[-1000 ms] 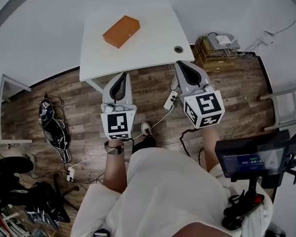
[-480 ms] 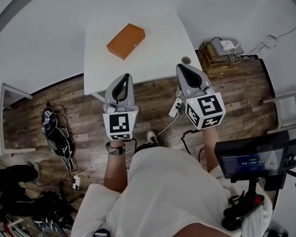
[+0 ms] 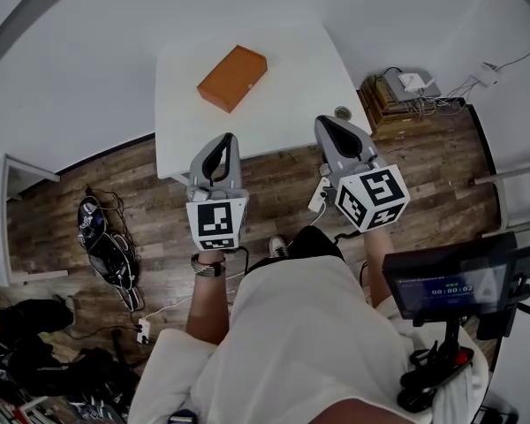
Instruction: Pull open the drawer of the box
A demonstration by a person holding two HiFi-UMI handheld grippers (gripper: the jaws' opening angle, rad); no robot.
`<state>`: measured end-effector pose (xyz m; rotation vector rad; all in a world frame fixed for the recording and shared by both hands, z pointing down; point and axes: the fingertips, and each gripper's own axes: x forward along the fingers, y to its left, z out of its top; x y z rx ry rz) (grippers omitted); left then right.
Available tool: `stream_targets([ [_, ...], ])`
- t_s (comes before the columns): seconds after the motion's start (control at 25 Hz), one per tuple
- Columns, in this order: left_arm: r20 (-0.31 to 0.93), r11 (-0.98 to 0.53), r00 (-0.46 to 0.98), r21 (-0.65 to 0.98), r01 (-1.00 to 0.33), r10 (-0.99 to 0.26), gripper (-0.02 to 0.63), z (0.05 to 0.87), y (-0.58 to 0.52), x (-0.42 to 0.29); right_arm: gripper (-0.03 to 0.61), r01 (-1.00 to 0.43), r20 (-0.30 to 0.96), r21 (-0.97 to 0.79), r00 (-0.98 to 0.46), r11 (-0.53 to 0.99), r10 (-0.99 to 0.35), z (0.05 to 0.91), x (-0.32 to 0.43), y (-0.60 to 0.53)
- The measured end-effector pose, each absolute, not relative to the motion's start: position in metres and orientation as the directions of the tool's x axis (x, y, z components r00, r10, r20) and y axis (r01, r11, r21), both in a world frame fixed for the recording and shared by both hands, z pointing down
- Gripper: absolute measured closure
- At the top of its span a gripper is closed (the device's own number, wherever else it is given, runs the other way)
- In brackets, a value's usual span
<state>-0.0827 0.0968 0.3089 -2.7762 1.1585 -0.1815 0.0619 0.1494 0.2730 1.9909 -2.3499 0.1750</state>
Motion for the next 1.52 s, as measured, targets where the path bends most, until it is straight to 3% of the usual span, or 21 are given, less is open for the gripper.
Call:
stream_targets([
  [0.64,0.076,-0.662,0.661,-0.190,-0.725,-0.747,0.609,0.314,0.061,-0.096,0.577,-0.979,0.146,-0.007,-0.203,0.204,-0.968,0.283,0.053,0.101],
  [0.88,0.106,-0.631,0.624,-0.190,-0.752,-0.774,0.607,0.334,0.001,-0.077,0.575,-0.976,0.164,-0.019,-0.216,0.216,-0.963,0.306,0.077,0.036],
  [1.2,0.052,-0.610,0.611,-0.170,-0.774,-0.790,0.607,0.323,-0.027,-0.079,0.575,-0.972,0.180,-0.032,-0.235,0.233,-0.955,0.308,0.074,0.001],
  [1.52,0.114,-0.580,0.569,-0.154,-0.800,-0.815,0.578,0.352,-0.081,-0.059,0.529,-0.955,0.259,-0.044,-0.295,0.294,-0.920,0.345,0.087,-0.053],
])
